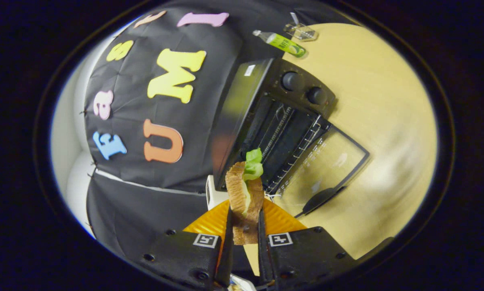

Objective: Open the toaster oven, put the food inside, and close the toaster oven door.

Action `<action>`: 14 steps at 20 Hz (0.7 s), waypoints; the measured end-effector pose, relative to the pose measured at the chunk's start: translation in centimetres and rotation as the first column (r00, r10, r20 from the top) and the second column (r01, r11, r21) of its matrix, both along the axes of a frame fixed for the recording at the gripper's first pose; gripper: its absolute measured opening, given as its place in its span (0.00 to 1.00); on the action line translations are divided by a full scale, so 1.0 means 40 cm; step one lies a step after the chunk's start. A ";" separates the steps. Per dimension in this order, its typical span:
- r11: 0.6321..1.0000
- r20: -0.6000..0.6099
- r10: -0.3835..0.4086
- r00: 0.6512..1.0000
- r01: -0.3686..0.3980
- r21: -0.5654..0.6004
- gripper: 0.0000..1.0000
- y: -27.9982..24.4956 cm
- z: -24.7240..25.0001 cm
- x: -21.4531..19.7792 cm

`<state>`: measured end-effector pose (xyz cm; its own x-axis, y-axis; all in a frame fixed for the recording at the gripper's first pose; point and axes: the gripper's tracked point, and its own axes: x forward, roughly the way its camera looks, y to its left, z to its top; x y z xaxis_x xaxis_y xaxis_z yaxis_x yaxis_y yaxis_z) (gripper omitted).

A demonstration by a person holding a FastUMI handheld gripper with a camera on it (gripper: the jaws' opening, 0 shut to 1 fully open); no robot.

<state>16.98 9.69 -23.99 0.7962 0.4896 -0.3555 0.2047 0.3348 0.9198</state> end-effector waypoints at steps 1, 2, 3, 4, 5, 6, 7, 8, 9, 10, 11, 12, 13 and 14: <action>1.000 -0.007 -0.016 1.000 0.016 0.016 0.32 -0.002 -0.032 0.035; 0.999 -0.002 -0.033 0.999 0.033 0.039 0.32 -0.005 -0.043 0.063; 0.997 0.010 -0.054 0.998 0.053 0.058 0.32 -0.007 -0.053 0.094; 0.994 0.025 -0.082 0.996 0.080 0.069 0.32 -0.019 -0.055 0.130; 0.990 0.038 -0.119 0.992 0.115 0.078 0.32 -0.030 -0.063 0.164; 0.986 0.038 -0.146 0.989 0.142 0.088 0.32 -0.037 -0.077 0.192; 0.978 0.034 -0.186 0.982 0.182 0.106 0.32 -0.048 -0.088 0.217; 0.969 0.029 -0.215 0.976 0.210 0.128 0.32 -0.051 -0.099 0.236; 0.961 0.022 -0.242 0.970 0.237 0.140 0.33 -0.054 -0.110 0.253; 0.959 0.021 -0.251 0.968 0.246 0.142 0.33 -0.049 -0.118 0.262; 0.958 0.026 -0.252 0.967 0.246 0.149 0.34 -0.039 -0.118 0.269; 0.958 0.035 -0.253 0.967 0.246 0.147 0.35 -0.030 -0.114 0.268; 0.961 0.050 -0.251 0.967 0.243 0.131 0.38 -0.023 -0.112 0.271; 0.964 0.057 -0.249 0.967 0.242 0.108 0.39 -0.019 -0.107 0.272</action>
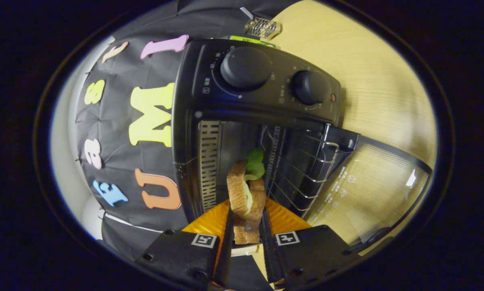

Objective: Open the toaster oven, put the food inside, and close the toaster oven door.

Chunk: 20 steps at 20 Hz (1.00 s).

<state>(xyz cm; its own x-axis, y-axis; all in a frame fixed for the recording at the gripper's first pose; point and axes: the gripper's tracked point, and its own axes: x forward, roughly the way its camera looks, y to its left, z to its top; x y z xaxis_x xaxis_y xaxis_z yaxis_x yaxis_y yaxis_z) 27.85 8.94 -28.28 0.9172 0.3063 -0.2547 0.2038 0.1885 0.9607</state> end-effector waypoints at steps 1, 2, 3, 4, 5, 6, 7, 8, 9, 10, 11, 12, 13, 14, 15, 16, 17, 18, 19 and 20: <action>1.000 -0.009 0.020 1.000 -0.020 -0.017 0.44 0.015 -0.003 0.005; 0.998 -0.019 0.046 0.999 -0.047 -0.036 0.47 0.028 -0.004 0.000; 0.995 -0.040 0.081 0.996 -0.083 -0.060 0.55 0.044 -0.009 -0.003; 0.986 -0.065 0.131 0.989 -0.137 -0.092 0.68 0.061 -0.017 -0.016; 0.976 -0.096 0.167 0.981 -0.179 -0.124 0.81 0.074 -0.026 -0.024; 0.961 -0.138 0.204 0.969 -0.225 -0.162 0.82 0.088 -0.039 -0.035; 0.940 -0.182 0.235 0.955 -0.271 -0.207 0.82 0.096 -0.054 -0.049; 0.918 -0.222 0.256 0.941 -0.309 -0.250 0.81 0.100 -0.067 -0.064; 0.886 -0.268 0.288 0.919 -0.363 -0.290 0.82 0.101 -0.082 -0.084; 0.861 -0.296 0.305 0.905 -0.395 -0.321 0.84 0.109 -0.091 -0.096; 0.836 -0.322 0.313 0.893 -0.420 -0.352 0.85 0.111 -0.099 -0.115; 0.815 -0.338 0.318 0.886 -0.438 -0.379 0.85 0.117 -0.100 -0.121; 0.796 -0.344 0.325 0.881 -0.451 -0.404 0.85 0.121 -0.095 -0.134; 0.773 -0.349 0.335 0.875 -0.467 -0.429 0.85 0.119 -0.085 -0.148; 0.749 -0.353 0.345 0.870 -0.481 -0.455 0.85 0.122 -0.078 -0.167; 0.727 -0.357 0.351 0.866 -0.492 -0.479 0.85 0.121 -0.065 -0.190; 0.704 -0.355 0.359 0.863 -0.500 -0.505 0.87 0.120 -0.042 -0.212; 0.670 -0.360 0.370 0.856 -0.514 -0.536 0.91 0.126 -0.048 -0.229; 0.630 -0.364 0.379 0.851 -0.525 -0.572 0.95 0.122 -0.039 -0.251; 0.592 -0.363 0.382 0.850 -0.527 -0.610 0.96 0.111 -0.018 -0.273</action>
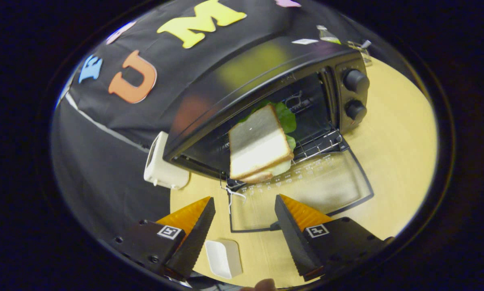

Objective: Open the toaster oven, put the food inside, and close the toaster oven door.

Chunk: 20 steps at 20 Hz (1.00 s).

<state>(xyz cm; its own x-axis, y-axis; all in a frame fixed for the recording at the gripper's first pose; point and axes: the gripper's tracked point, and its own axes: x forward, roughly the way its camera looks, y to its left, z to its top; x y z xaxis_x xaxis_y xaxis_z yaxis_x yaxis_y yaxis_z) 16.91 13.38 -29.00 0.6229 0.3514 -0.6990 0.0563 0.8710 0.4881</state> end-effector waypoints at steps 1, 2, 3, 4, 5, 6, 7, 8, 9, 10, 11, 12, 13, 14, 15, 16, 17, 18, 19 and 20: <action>0.999 0.023 0.020 1.000 -0.019 -0.035 0.96 -0.007 0.017 -0.015; 0.998 0.042 0.037 0.998 -0.035 -0.058 0.96 -0.007 0.036 -0.035; 0.995 0.056 0.052 0.997 -0.048 -0.082 0.96 -0.011 0.049 -0.052; 0.993 0.070 0.065 0.995 -0.057 -0.107 0.96 -0.018 0.052 -0.081; 0.988 0.084 0.081 0.993 -0.069 -0.137 0.96 -0.028 0.061 -0.099; 0.983 0.099 0.093 0.991 -0.075 -0.168 0.96 -0.039 0.068 -0.116; 0.974 0.103 0.105 0.989 -0.081 -0.210 0.96 -0.054 0.069 -0.136; 0.964 0.100 0.117 0.988 -0.089 -0.249 0.96 -0.064 0.063 -0.159; 0.956 0.101 0.133 0.986 -0.101 -0.274 0.97 -0.072 0.055 -0.178; 0.947 0.098 0.147 0.984 -0.111 -0.301 0.97 -0.080 0.047 -0.198; 0.939 0.086 0.156 0.984 -0.120 -0.323 0.97 -0.091 0.027 -0.213; 0.932 0.078 0.161 0.984 -0.126 -0.340 0.97 -0.101 0.006 -0.223; 0.926 0.067 0.166 0.984 -0.132 -0.355 0.97 -0.108 -0.018 -0.232; 0.917 0.056 0.171 0.984 -0.138 -0.374 0.97 -0.119 -0.045 -0.241; 0.908 0.039 0.170 0.985 -0.141 -0.394 0.98 -0.129 -0.075 -0.245; 0.904 0.027 0.166 0.986 -0.141 -0.403 0.98 -0.139 -0.106 -0.242; 0.904 0.018 0.159 0.987 -0.138 -0.404 0.98 -0.139 -0.133 -0.239; 0.905 0.011 0.151 0.989 -0.134 -0.405 0.98 -0.141 -0.164 -0.232; 0.904 -0.001 0.144 0.990 -0.132 -0.406 0.98 -0.141 -0.192 -0.224; 0.907 -0.009 0.135 0.991 -0.127 -0.402 0.98 -0.141 -0.215 -0.215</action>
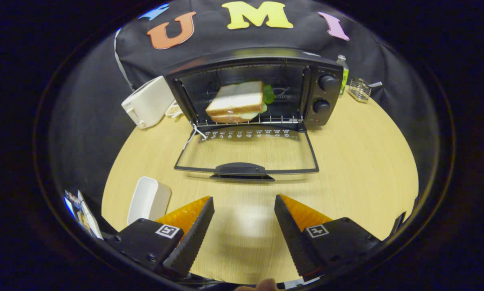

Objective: Open the toaster oven, put the food inside, and close the toaster oven door.

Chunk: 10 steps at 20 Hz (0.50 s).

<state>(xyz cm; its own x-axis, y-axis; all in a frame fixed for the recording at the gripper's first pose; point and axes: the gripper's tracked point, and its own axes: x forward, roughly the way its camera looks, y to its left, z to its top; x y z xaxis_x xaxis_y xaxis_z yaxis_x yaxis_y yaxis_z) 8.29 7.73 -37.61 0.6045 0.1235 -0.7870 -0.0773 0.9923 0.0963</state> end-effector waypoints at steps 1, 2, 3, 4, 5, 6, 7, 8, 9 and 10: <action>1.000 -0.005 -0.007 1.000 0.007 0.005 0.98 0.002 -0.018 0.010; 1.000 -0.010 -0.015 1.000 0.015 0.005 0.98 0.006 -0.040 0.019; 1.000 -0.016 -0.020 1.000 0.021 0.004 0.98 0.007 -0.052 0.030; 1.000 -0.013 -0.015 1.000 0.015 -0.001 0.98 0.012 -0.060 0.041; 1.000 -0.003 -0.015 1.000 0.015 -0.017 0.98 0.009 -0.067 0.054; 1.000 0.005 -0.017 1.000 0.017 -0.025 0.98 0.014 -0.079 0.067; 0.999 0.006 -0.024 1.000 0.024 -0.032 0.98 0.011 -0.087 0.073; 0.999 0.004 -0.032 0.999 0.032 -0.034 0.98 0.011 -0.097 0.080; 0.998 -0.002 -0.042 0.999 0.041 -0.038 0.98 0.010 -0.108 0.083; 0.998 0.000 -0.052 0.999 0.052 -0.043 0.98 0.006 -0.113 0.089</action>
